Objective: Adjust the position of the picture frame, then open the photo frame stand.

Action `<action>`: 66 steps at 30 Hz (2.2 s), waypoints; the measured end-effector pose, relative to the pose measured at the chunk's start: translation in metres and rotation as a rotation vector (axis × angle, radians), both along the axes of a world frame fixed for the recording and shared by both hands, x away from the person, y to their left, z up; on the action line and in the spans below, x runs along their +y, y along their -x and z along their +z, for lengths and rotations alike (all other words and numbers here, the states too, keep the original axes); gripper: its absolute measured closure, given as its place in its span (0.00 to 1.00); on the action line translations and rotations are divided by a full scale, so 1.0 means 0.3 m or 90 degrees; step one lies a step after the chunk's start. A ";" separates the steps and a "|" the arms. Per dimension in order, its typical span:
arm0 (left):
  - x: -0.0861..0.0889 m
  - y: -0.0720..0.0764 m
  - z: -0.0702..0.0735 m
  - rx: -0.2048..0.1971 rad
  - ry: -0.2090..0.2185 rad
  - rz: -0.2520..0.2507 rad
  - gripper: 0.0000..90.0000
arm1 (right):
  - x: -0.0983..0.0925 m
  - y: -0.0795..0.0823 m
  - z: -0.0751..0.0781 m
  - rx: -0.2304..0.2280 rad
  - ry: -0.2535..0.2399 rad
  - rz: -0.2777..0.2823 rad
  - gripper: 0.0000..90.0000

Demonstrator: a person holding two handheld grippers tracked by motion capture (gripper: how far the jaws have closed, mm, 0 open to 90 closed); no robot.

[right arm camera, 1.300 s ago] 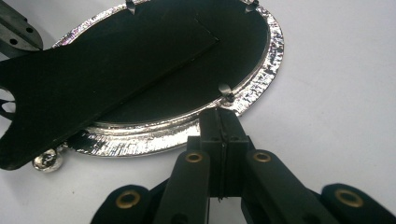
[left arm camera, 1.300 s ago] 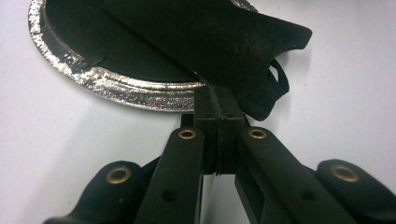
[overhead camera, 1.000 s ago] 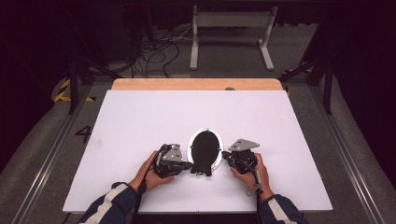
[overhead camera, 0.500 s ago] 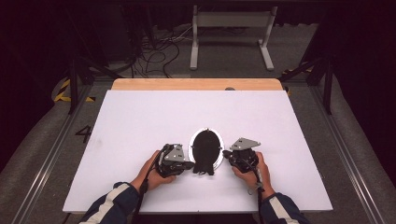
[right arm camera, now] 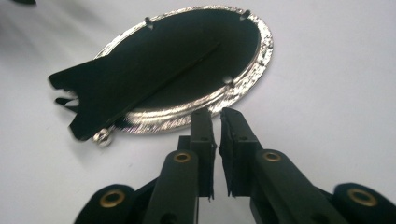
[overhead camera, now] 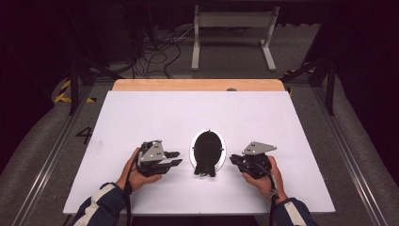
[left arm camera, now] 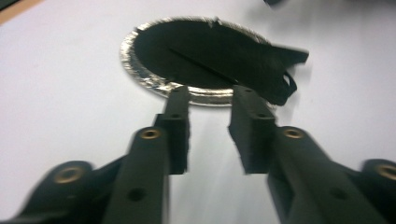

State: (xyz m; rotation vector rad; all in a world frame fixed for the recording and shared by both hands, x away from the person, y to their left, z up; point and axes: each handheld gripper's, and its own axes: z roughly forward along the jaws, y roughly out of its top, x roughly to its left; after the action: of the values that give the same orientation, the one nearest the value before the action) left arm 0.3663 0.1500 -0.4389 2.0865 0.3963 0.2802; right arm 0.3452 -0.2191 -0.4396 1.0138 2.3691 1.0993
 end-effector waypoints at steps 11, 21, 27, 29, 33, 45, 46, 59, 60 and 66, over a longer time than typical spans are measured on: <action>0.217 0.079 -0.049 0.037 -0.001 0.089 0.50 | 0.008 0.045 -0.009 0.016 -0.008 0.036 0.76; 0.350 0.163 -0.051 0.067 0.008 0.220 0.25 | 0.067 0.067 -0.016 0.026 0.006 0.070 0.68; 0.359 0.168 -0.067 0.076 -0.025 0.226 0.25 | 0.088 0.066 -0.016 0.026 0.015 0.083 0.69; 0.351 0.165 -0.069 0.073 -0.040 0.228 0.25 | 0.094 0.067 -0.016 0.026 0.018 0.091 0.70; 0.337 0.155 -0.073 0.071 -0.041 0.224 0.25 | 0.101 0.071 -0.020 0.031 0.025 0.102 0.74; 0.333 0.157 -0.074 0.058 -0.050 0.227 0.24 | 0.131 0.078 -0.025 0.048 0.051 0.117 0.79; 0.331 0.164 -0.073 0.060 -0.048 0.227 0.24 | 0.137 0.080 -0.025 0.049 0.053 0.119 0.79; 0.329 0.164 -0.078 0.061 -0.054 0.227 0.25 | 0.174 0.080 -0.037 0.061 0.073 0.131 0.81; 0.329 0.164 -0.078 0.059 -0.059 0.226 0.25 | 0.176 0.079 -0.037 0.060 0.075 0.131 0.81; 0.329 0.160 -0.085 0.067 -0.062 0.225 0.25 | 0.166 0.065 -0.043 0.085 0.030 0.122 0.80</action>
State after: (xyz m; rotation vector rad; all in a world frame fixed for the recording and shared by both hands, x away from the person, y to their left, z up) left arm 0.3183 0.2488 -0.4644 2.1240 0.8319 0.4048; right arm 0.3257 -0.1694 -0.4525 0.8830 2.6320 1.0656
